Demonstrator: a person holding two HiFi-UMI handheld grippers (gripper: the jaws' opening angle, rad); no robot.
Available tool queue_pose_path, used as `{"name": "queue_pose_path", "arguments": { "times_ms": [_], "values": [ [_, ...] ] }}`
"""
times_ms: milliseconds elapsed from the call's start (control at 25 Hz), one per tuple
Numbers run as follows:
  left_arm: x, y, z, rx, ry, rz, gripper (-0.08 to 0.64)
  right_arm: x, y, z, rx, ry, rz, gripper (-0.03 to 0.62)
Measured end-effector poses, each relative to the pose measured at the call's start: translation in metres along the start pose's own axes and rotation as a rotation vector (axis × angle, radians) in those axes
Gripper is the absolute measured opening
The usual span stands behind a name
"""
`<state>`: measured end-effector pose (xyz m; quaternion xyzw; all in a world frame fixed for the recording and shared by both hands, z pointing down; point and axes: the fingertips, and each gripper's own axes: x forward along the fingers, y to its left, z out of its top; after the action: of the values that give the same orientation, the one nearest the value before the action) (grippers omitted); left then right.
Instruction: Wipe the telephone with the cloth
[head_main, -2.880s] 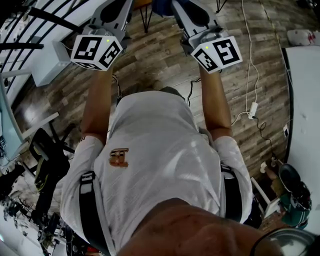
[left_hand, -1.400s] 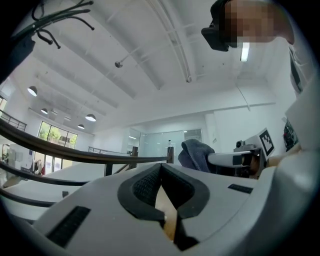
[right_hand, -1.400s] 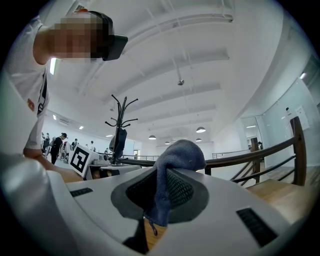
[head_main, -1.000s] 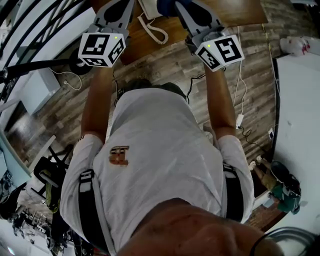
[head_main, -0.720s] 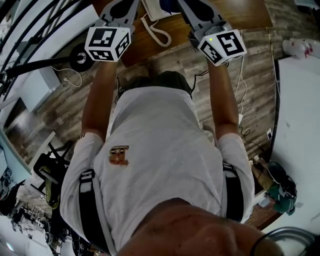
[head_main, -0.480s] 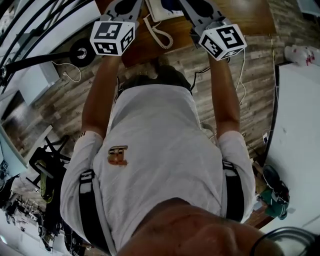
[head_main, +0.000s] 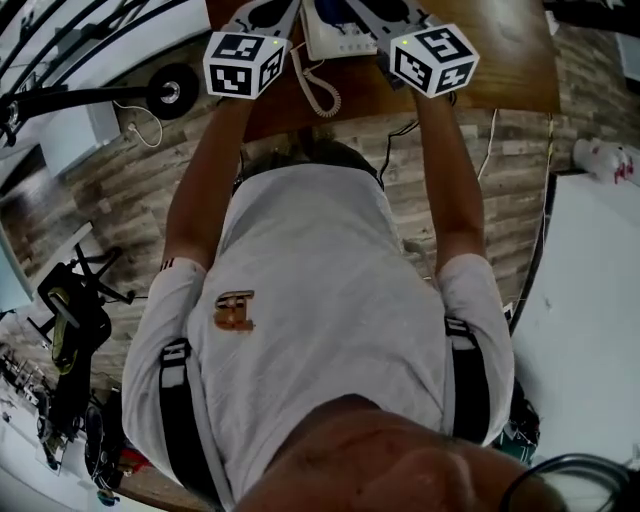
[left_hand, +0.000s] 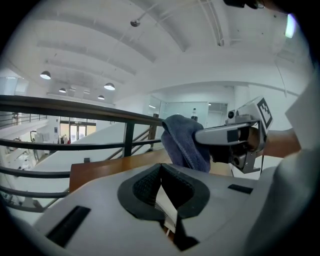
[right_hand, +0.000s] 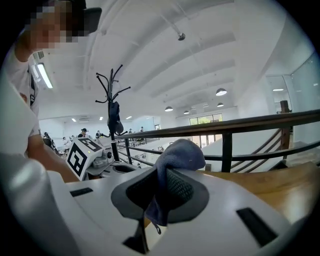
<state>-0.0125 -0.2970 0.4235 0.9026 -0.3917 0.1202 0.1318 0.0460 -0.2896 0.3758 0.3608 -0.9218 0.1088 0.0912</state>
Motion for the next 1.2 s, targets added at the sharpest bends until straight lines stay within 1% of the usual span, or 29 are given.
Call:
{"name": "queue_pose_path", "arguments": {
  "times_ms": [120,200,480,520,600,680,800,960,1200],
  "values": [
    [0.019,0.0,-0.009,-0.011,0.057,0.03,0.018,0.012,-0.019,-0.007,0.015,0.045,0.041,0.06],
    [0.03,0.001,-0.018,-0.033,0.103,0.054,0.018,0.019,-0.029,-0.013,0.019,0.075,0.068,0.06],
    [0.05,0.007,-0.05,-0.161,0.243,0.149,0.021,0.038,-0.05,-0.043,0.038,0.206,0.17,0.06],
    [0.052,0.007,-0.056,-0.183,0.261,0.155,0.025,0.04,-0.051,-0.048,0.046,0.227,0.182,0.06],
    [0.056,0.007,-0.067,-0.23,0.295,0.162,0.082,0.045,-0.052,-0.056,0.065,0.267,0.202,0.06],
    [0.06,0.007,-0.077,-0.266,0.323,0.161,0.084,0.05,-0.054,-0.062,0.083,0.302,0.214,0.06],
    [0.064,0.008,-0.084,-0.289,0.347,0.163,0.086,0.057,-0.057,-0.071,0.101,0.349,0.221,0.06],
    [0.063,0.009,-0.083,-0.316,0.348,0.149,0.086,0.065,-0.062,-0.082,0.109,0.39,0.209,0.06],
    [0.068,0.007,-0.085,-0.326,0.335,0.123,0.086,0.068,-0.088,-0.104,0.089,0.463,0.103,0.06]
  ]
}}
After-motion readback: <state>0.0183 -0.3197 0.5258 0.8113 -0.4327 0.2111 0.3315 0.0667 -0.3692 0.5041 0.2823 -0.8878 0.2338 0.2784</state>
